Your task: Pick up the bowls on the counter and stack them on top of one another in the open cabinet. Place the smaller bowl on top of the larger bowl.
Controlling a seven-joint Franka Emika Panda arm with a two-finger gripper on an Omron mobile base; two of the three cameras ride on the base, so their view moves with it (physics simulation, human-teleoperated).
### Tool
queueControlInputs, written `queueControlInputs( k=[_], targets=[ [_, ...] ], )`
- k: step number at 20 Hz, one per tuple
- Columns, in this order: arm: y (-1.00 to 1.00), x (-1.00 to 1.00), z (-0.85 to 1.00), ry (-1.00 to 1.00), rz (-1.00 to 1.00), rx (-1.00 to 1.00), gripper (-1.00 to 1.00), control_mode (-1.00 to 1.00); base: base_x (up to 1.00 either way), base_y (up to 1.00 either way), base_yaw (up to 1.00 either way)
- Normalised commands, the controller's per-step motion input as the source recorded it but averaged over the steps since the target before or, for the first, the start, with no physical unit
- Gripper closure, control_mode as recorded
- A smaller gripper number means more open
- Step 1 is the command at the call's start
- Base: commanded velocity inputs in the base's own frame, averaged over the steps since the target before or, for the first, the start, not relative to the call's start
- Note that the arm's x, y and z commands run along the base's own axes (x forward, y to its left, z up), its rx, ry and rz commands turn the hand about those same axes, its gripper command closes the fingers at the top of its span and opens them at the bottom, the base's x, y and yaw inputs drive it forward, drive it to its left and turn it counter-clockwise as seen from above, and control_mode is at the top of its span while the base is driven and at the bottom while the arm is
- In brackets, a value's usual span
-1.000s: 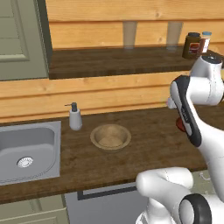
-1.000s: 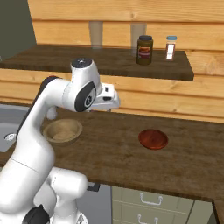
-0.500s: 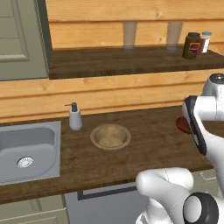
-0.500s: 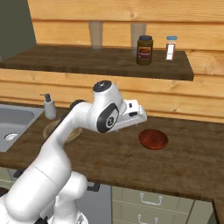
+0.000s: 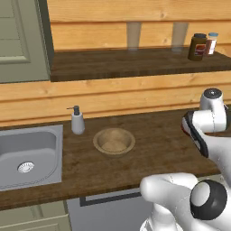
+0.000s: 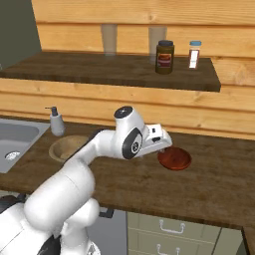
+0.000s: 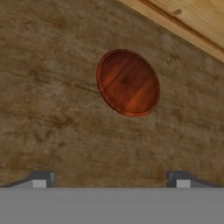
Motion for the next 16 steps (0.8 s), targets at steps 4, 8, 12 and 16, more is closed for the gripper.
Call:
queueControlInputs(
  k=[4, 8, 12, 16],
  targets=[
    [0.00, 0.59, -0.15, 0.05, 0.00, 0.03, -1.00, -1.00, 0.00, 0.00, 0.00],
    [0.00, 0.51, -0.28, 0.06, 0.00, 0.01, -1.00, -1.00, 0.00, 0.00, 0.00],
    [0.00, 0.20, -0.27, 0.18, 0.00, 0.10, -1.00, -1.00, 0.00, 0.00, 0.00],
    [0.00, 0.38, -0.42, 0.04, -0.01, 0.00, -1.00, -1.00, 0.00, 0.00, 0.00]
  ],
)
